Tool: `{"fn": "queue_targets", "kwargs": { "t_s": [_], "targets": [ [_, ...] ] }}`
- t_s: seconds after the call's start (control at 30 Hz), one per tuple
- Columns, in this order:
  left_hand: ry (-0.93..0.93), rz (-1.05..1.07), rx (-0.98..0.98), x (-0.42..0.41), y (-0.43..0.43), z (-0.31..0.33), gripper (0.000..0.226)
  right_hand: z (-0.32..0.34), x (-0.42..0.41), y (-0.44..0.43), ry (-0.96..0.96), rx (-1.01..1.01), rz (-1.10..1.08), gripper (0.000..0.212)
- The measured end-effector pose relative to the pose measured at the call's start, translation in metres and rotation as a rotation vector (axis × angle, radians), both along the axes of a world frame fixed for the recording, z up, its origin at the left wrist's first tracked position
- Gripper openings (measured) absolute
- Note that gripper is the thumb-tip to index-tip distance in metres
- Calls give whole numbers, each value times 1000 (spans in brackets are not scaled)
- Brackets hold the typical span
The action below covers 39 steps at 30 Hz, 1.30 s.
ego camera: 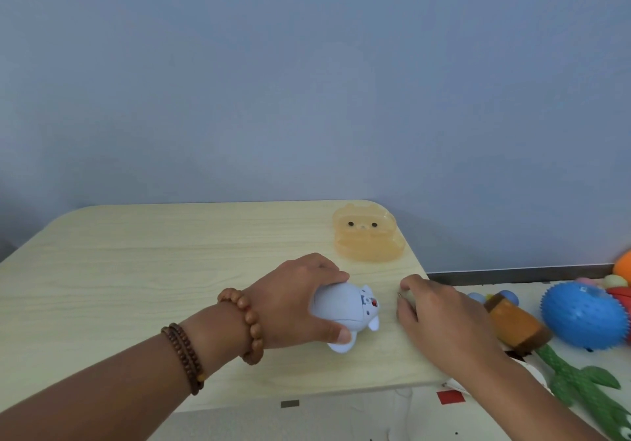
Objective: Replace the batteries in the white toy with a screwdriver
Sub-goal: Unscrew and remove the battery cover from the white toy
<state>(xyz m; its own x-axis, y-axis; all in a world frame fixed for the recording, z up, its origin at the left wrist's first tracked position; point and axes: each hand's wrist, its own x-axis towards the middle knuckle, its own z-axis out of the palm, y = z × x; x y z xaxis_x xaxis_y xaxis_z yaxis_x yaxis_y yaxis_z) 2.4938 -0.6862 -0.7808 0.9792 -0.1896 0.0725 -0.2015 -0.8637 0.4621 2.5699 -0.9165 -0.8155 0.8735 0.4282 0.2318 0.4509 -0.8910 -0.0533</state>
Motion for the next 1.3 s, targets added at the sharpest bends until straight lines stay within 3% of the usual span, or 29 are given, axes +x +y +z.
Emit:
{"fn": "queue_targets", "kwargs": {
  "t_s": [0.2,0.3,0.43,0.53,0.73,0.8,0.9,1.3],
  "targets": [
    [7,8,9,-1,-1,2,80,10,-1,0,46,-12,-9,35],
    [11,8,16,-3,0,1,80,24,-8,-4,1,73,66,40],
    [7,1,25,-3,1,2,79,40,-22,0,307,240,390,63],
    [9,-2,31,-3,1,4,76,29,-21,13,411,303,451,77],
    [18,77,-2,-5,-4,6,67,16,-11,20,465,538,431,64],
    [10,163,-56,-4,-14,4,53,16,-10,23,466,527,445,60],
    [-17,275,28,-1,-32,4,39,16,-8,25,466,503,449,54],
    [62,401,108,10,-59,19,27,16,-5,23,495,493,440,50]
  ]
}}
